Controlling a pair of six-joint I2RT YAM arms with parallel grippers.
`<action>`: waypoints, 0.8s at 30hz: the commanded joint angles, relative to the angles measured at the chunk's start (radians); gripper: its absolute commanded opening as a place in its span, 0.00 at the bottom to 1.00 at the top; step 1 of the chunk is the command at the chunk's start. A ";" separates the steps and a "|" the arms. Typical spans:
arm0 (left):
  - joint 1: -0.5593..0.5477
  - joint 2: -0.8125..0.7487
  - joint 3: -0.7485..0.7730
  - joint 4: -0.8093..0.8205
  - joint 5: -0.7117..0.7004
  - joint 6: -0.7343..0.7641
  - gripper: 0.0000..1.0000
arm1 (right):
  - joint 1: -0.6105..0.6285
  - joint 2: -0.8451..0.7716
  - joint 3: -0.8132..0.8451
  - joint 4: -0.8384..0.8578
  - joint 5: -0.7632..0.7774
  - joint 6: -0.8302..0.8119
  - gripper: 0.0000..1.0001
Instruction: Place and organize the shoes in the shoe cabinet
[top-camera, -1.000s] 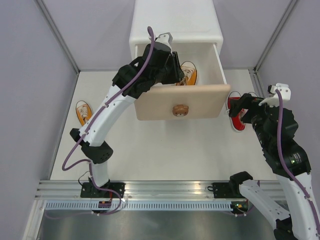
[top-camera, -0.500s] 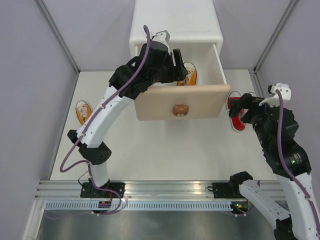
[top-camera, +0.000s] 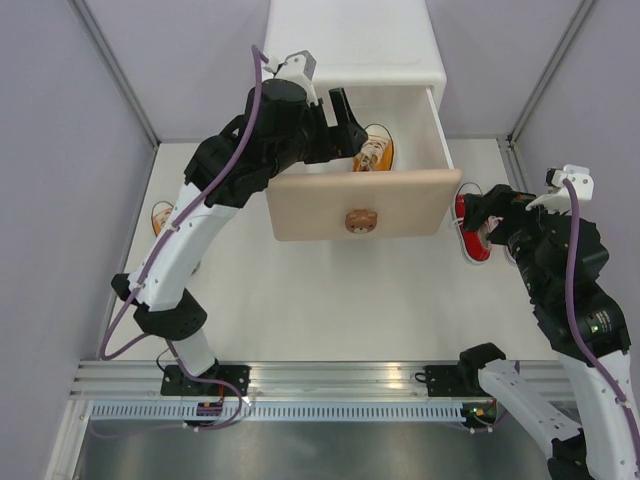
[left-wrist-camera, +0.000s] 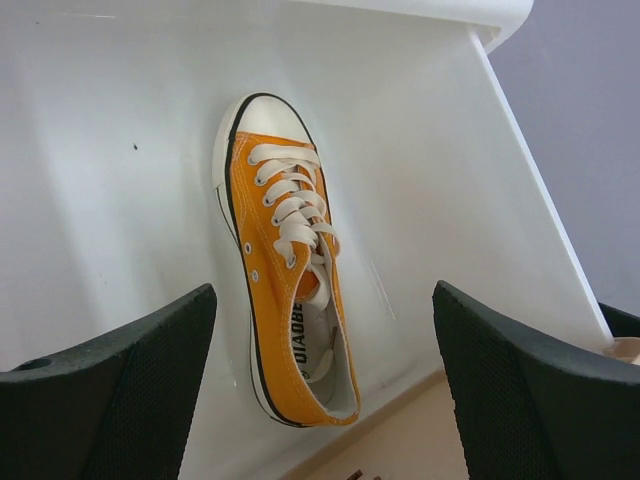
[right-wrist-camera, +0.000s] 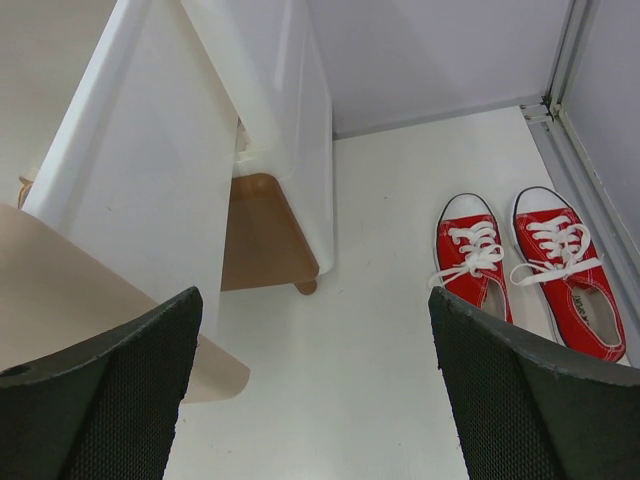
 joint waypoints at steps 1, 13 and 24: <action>-0.009 -0.050 0.001 0.036 -0.002 0.013 0.91 | 0.006 0.003 0.034 0.010 0.013 -0.006 0.98; -0.006 -0.135 -0.018 0.042 -0.011 0.056 0.98 | 0.005 0.005 0.057 0.010 0.002 -0.009 0.98; 0.063 -0.224 -0.074 0.042 -0.051 0.130 0.99 | 0.006 0.003 0.063 0.026 -0.036 -0.014 0.98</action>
